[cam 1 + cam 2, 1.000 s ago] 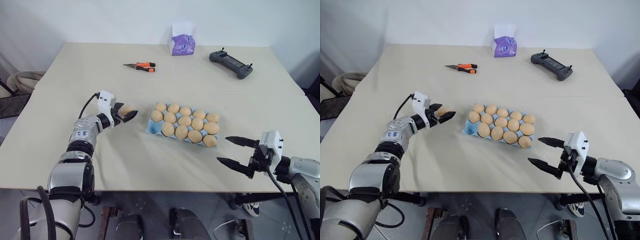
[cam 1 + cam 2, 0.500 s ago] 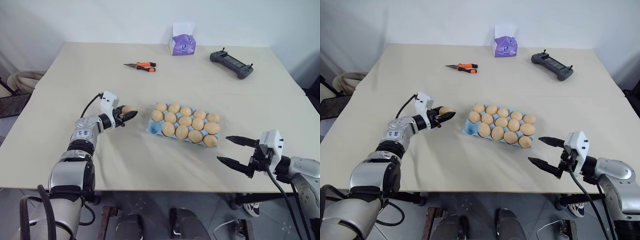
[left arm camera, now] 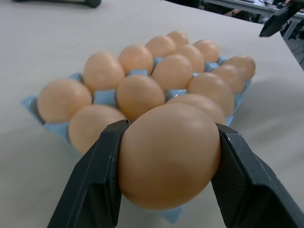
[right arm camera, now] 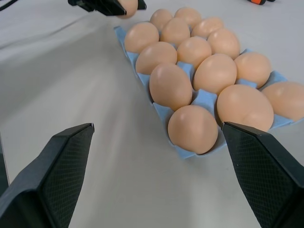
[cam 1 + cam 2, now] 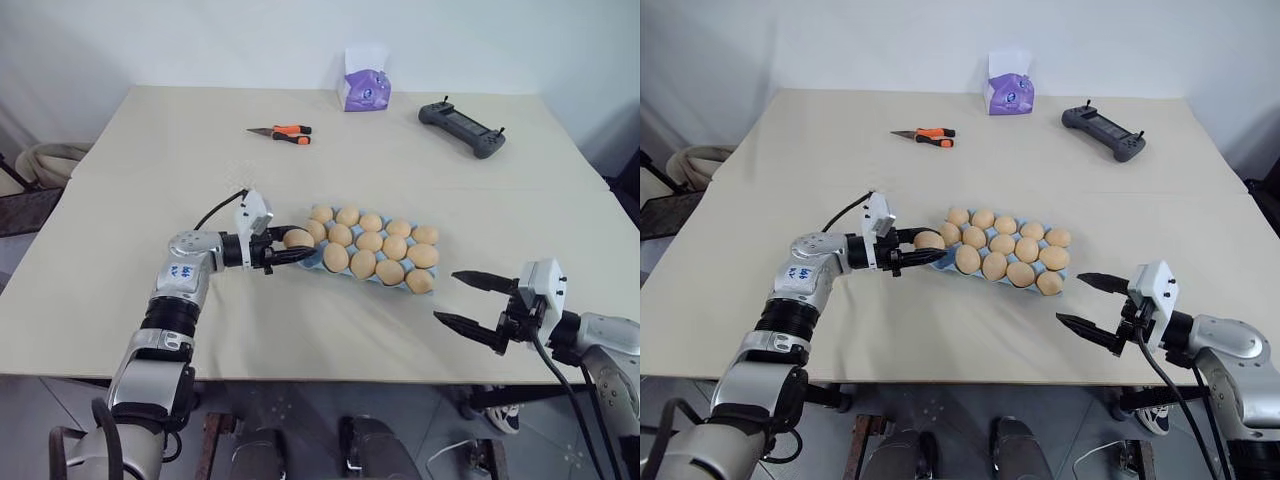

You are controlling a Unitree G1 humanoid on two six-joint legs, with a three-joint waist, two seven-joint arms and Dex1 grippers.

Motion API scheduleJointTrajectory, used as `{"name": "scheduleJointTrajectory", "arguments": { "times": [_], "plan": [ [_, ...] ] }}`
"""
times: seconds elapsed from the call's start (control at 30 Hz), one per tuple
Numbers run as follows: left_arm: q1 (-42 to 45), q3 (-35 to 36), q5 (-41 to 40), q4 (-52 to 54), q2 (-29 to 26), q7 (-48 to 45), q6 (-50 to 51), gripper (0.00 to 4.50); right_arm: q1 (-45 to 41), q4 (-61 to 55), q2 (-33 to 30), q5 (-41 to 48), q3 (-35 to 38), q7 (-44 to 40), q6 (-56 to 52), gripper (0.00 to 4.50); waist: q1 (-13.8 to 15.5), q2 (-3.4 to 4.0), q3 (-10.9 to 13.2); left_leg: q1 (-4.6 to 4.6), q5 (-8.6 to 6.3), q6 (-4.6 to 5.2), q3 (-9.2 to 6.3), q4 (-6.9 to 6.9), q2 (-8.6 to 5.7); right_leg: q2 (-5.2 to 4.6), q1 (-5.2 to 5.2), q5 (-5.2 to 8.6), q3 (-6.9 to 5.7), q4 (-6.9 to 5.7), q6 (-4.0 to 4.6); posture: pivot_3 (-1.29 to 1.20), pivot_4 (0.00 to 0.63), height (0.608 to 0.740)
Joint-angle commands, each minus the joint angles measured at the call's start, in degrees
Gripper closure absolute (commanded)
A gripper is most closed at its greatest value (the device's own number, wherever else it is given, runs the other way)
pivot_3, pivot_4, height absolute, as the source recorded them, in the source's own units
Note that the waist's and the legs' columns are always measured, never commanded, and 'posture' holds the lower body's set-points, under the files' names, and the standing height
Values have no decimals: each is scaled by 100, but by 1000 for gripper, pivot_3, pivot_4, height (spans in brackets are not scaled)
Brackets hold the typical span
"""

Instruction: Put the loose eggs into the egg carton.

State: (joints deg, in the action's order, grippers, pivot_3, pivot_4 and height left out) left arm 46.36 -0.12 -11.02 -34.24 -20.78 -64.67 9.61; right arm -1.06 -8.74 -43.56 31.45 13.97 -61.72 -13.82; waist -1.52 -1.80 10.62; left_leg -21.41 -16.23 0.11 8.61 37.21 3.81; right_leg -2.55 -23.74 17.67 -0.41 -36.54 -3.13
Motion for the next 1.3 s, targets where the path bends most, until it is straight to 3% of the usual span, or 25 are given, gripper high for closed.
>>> {"name": "scheduleJointTrajectory", "arguments": {
  "times": [0.03,0.23,0.27,0.5,0.83,1.03,1.3],
  "plan": [
    [61,-35,-26,49,39,110,-90,2024,62,-173,23,52,174,53,65,0,-4,0,0,3,0,0,0,0,0,0,2,0,1,0,0,0,150,740],
    [73,-108,-37,56,73,227,26,145,127,-223,29,69,198,125,64,0,-3,0,0,3,0,0,-1,-4,1,1,1,0,1,0,0,0,150,740],
    [68,-114,-45,71,68,224,35,50,131,-225,28,71,197,133,67,0,-3,0,0,3,0,0,0,-4,1,1,1,0,1,1,0,0,150,740],
    [28,205,-493,570,-127,14,322,50,151,-243,22,82,210,171,72,0,-8,0,0,3,0,0,0,-3,1,1,1,0,1,0,0,0,150,740],
    [-906,720,-1474,1876,-1326,-887,1229,50,214,-217,-48,106,354,135,78,0,-10,2,1,11,8,-23,2,-6,7,2,2,4,3,-5,6,0,150,740],
    [-1639,1470,-1905,1980,-1899,-1174,947,50,219,-38,-178,77,532,-4,101,0,-11,3,1,12,-2,-3,0,-11,5,-6,3,4,3,-3,7,0,150,740],
    [-2307,1581,-1799,2081,-2096,-984,722,50,27,326,-288,-12,553,-224,164,0,-11,4,0,13,-6,4,-2,-12,5,-11,3,6,3,-2,10,0,150,740]
  ]
}}
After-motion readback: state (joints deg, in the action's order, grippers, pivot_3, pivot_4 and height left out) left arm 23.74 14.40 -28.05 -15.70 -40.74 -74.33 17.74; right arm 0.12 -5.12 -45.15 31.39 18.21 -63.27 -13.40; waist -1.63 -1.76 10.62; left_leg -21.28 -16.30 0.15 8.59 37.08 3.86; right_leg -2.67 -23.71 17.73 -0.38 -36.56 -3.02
